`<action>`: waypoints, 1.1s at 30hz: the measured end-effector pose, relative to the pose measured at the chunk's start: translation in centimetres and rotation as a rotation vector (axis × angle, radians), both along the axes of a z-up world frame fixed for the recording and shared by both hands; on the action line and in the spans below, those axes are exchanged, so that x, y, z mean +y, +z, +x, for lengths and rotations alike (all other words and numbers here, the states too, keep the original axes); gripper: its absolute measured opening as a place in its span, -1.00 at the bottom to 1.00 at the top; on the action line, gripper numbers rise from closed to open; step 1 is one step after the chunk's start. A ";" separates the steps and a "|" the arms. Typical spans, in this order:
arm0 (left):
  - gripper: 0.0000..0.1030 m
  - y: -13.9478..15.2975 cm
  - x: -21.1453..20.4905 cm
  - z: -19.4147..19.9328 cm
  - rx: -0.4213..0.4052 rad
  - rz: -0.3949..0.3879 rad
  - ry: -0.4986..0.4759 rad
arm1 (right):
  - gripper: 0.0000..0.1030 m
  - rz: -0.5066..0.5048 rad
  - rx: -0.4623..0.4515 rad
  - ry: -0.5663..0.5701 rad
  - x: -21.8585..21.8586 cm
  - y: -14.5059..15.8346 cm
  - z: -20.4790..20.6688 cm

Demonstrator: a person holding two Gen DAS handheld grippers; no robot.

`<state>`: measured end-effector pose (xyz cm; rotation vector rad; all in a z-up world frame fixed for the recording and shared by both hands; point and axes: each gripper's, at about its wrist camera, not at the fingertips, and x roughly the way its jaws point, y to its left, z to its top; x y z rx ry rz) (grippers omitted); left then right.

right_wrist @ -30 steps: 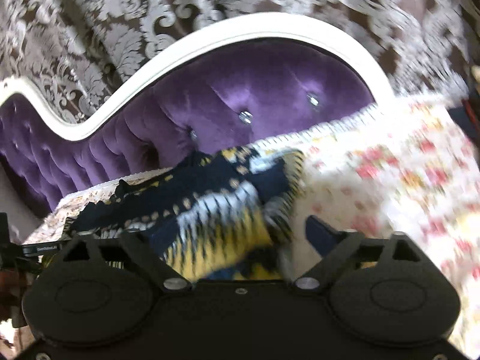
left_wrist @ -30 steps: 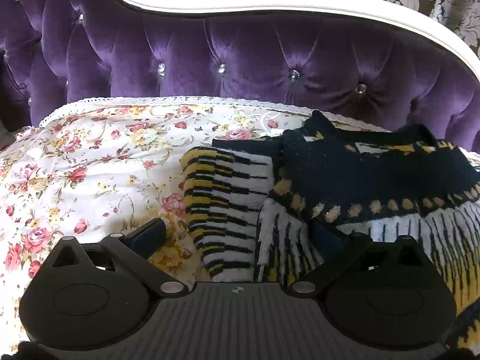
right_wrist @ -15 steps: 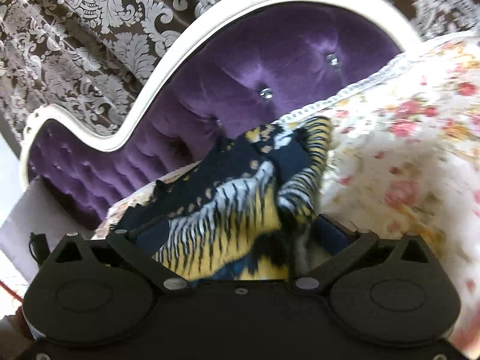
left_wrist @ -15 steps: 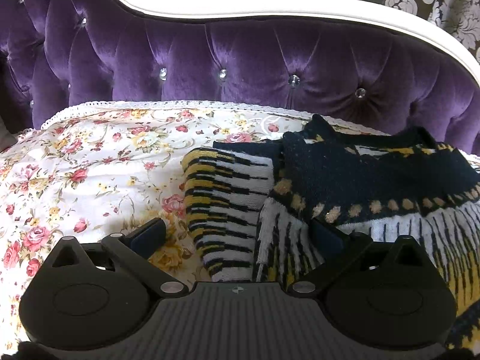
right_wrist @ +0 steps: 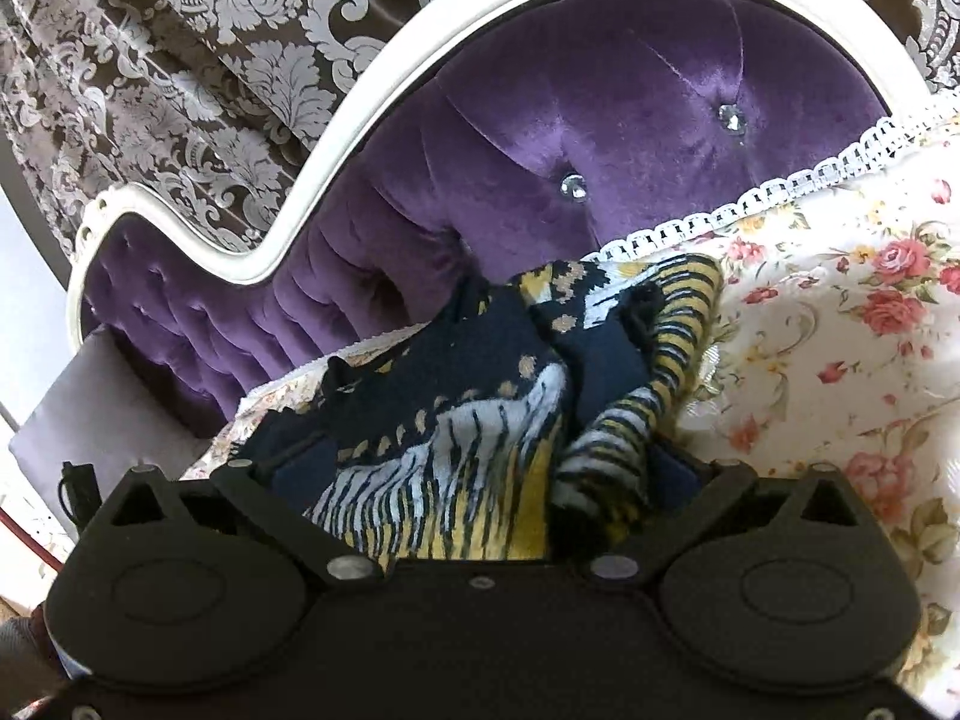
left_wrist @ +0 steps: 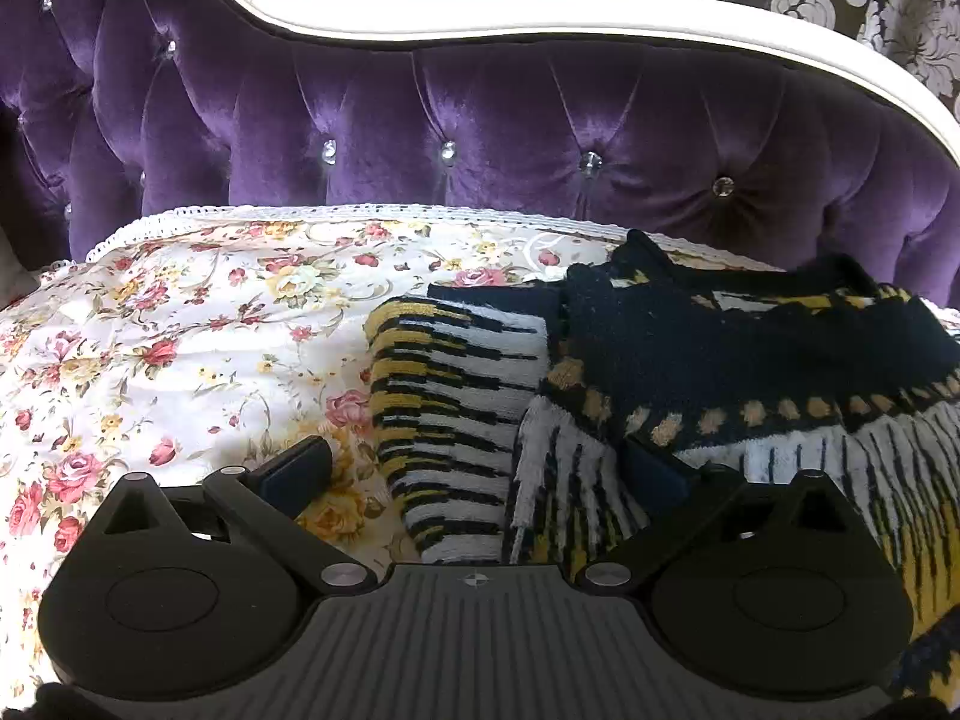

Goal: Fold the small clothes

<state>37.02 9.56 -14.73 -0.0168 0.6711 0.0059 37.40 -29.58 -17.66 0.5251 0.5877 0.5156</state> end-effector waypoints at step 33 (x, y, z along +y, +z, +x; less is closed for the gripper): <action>0.81 7.0 -5.0 -0.1 0.069 -0.038 -0.041 | -0.25 0.025 0.053 -0.094 -1.3 -1.4 0.1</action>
